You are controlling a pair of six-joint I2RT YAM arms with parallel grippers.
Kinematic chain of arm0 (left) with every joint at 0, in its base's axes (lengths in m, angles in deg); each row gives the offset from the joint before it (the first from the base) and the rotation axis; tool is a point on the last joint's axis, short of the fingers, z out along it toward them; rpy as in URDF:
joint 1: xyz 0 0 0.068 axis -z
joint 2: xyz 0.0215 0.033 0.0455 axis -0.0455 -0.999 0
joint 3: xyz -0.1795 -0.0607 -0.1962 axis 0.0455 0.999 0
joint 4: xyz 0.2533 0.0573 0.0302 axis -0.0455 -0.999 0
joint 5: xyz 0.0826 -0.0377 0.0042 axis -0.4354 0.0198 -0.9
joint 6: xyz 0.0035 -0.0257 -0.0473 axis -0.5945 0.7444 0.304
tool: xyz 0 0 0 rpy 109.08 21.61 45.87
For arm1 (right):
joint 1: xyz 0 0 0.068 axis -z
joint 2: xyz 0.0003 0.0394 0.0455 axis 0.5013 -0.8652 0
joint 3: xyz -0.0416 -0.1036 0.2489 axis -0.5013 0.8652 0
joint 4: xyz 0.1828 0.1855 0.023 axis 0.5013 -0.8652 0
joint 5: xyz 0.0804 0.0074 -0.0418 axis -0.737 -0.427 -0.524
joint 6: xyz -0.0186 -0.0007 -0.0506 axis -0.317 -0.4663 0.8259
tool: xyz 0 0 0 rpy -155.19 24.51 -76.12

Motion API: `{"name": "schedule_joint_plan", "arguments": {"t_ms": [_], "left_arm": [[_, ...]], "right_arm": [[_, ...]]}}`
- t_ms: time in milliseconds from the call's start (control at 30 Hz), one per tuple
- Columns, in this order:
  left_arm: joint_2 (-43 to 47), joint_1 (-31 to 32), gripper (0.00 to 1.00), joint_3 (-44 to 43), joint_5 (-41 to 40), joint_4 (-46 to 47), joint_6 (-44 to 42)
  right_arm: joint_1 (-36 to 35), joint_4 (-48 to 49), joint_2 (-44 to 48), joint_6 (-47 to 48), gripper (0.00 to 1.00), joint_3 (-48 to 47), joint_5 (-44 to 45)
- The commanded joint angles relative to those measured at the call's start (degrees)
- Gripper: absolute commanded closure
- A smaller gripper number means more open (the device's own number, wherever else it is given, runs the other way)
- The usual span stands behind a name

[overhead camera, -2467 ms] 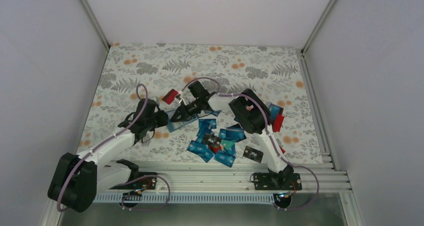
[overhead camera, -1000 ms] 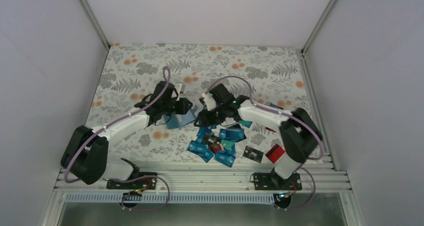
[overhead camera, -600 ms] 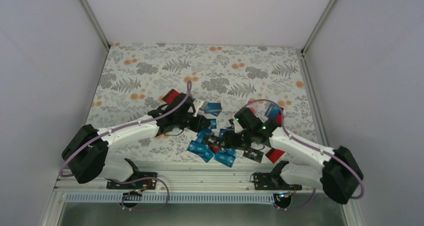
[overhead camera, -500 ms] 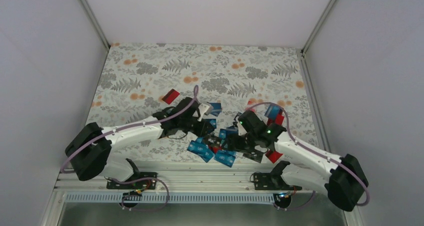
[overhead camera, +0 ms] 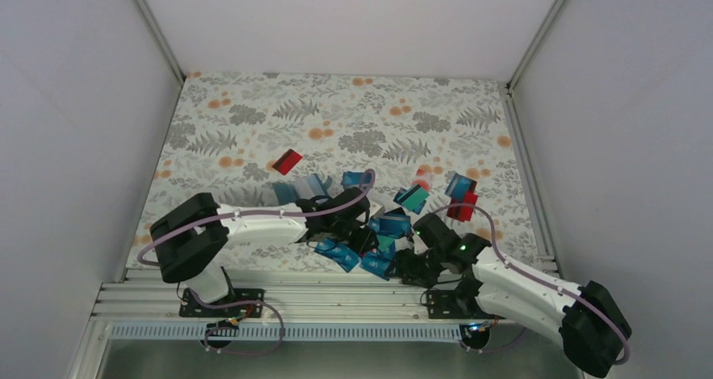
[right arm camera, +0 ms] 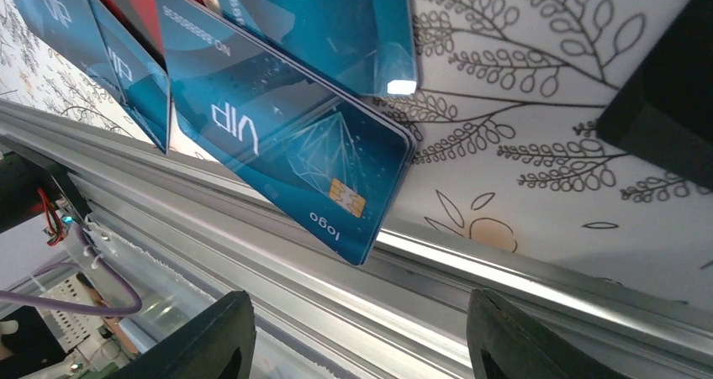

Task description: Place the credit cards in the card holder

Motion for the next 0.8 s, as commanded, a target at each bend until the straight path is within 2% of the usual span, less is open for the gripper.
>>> {"name": "schedule_joint_plan", "arguments": {"t_ms": [0, 200, 533, 767], "left_arm": [[-2.86, 0.65, 0.80, -2.00, -1.98, -2.41, 1.48], [-4.95, 0.90, 0.80, -2.10, -1.49, -3.45, 0.71], [-8.26, 2.38, 0.80, -1.81, -0.72, -3.14, 0.91], [-7.43, 3.97, 0.80, 0.43, -1.15, -4.09, 1.57]], "right_arm": [[-0.15, 5.14, 0.71, -4.04, 0.37, 2.42, -2.76], [-0.14, 9.54, -2.31, -4.25, 0.40, 3.54, -2.21], [-0.07, 11.79, -2.12, -5.15, 0.46, 3.20, -0.83], [-0.07, 14.59, -5.37, -4.88, 0.49, 1.79, -0.90]]}}
